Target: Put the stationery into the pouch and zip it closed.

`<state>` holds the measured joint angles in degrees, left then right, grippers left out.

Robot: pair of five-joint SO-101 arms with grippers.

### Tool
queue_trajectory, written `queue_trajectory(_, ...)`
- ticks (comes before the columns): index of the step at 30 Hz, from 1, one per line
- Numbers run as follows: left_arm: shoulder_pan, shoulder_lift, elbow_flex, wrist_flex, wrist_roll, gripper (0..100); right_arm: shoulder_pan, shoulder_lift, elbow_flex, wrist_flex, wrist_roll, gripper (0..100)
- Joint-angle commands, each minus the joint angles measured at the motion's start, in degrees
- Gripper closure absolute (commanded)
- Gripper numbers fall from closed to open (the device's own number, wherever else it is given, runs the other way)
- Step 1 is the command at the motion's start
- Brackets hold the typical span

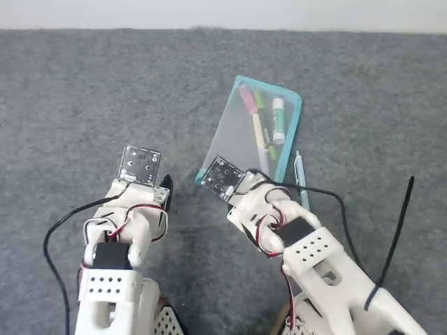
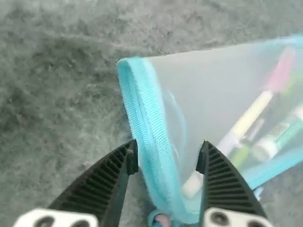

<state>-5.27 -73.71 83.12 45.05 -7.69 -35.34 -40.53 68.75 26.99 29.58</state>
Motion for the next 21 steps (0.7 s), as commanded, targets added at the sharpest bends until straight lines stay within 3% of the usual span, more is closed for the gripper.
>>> queue_trajectory(1,0.62,0.53,-0.84,-1.85,1.49,84,-0.13,5.23,-5.98,-0.84,6.86,79.0)
queue_trajectory(9,0.70,0.26,-0.22,-1.93,1.49,84,2.07,21.14,-16.00,-1.27,12.48,82.6)
queue_trajectory(16,0.70,0.26,-0.22,-1.93,1.49,84,8.84,26.59,-17.05,-11.38,12.22,83.2)
queue_trajectory(21,0.70,0.26,-0.22,-1.93,1.49,84,10.86,27.56,-16.88,-14.46,12.22,94.8)
